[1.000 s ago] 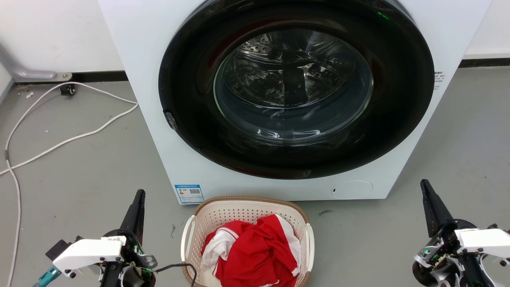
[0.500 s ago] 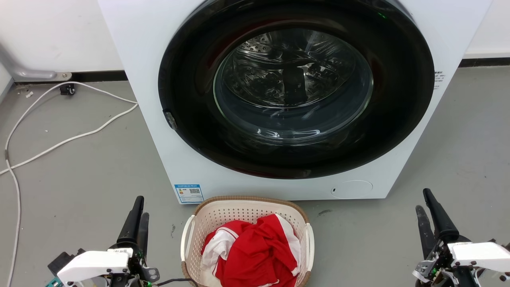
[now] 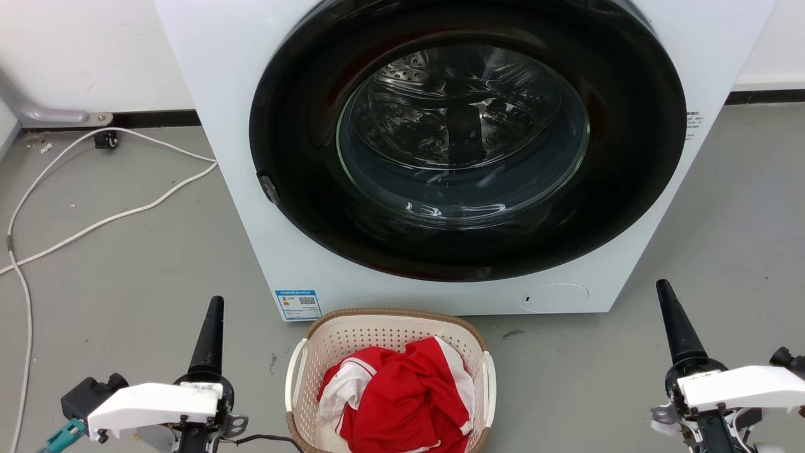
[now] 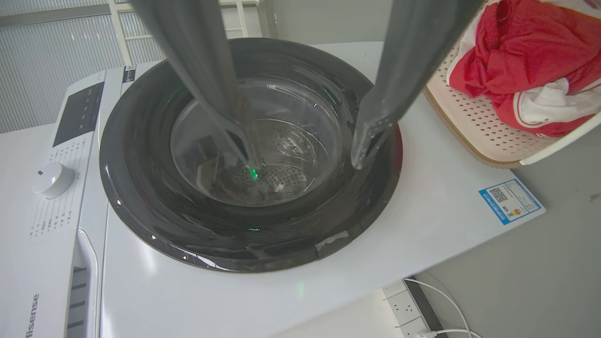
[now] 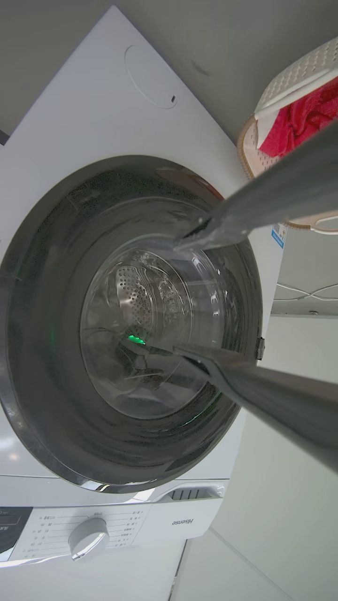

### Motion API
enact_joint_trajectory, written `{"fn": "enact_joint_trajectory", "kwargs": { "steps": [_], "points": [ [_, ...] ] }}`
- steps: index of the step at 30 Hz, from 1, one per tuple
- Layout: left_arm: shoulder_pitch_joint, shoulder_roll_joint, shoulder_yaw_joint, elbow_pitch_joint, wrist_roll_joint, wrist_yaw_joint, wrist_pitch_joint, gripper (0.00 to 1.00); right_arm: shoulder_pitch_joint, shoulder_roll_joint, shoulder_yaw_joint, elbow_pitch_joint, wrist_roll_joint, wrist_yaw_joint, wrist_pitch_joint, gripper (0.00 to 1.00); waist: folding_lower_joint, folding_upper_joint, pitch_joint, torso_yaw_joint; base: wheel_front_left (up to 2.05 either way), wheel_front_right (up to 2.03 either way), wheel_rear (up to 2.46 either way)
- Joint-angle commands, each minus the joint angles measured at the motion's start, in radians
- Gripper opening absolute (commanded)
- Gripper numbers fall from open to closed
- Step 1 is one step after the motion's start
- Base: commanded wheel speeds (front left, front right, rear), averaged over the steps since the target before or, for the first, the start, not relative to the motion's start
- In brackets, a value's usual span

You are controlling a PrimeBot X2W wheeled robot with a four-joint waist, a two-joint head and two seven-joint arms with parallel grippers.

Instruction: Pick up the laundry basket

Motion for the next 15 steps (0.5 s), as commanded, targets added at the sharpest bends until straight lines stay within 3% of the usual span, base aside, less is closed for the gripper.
{"fn": "enact_joint_trajectory", "kwargs": {
  "steps": [1, 9, 15],
  "points": [
    [-0.007, 0.004, -0.008, -0.03, 0.065, 0.008, -0.013, 1.0, -0.004, -0.002, 0.006, -0.031, -0.073, 0.0, -0.015, 1.0, -0.0001, 0.0, 0.0, 0.0, 0.0, 0.0, 0.0],
    [0.002, 0.004, -0.041, -0.063, 0.239, 0.046, -0.049, 1.0, 0.01, -0.003, 0.022, -0.055, -0.276, 0.0, -0.051, 1.0, -0.0001, 0.0, -0.001, 0.002, 0.0, 0.0, 0.0],
    [0.006, 0.004, -0.054, -0.075, 0.324, 0.046, -0.067, 1.0, 0.02, -0.003, 0.032, -0.067, -0.37, 0.0, -0.069, 1.0, -0.0001, 0.0, -0.002, 0.003, 0.0, 0.0, 0.0]
  ]
}}
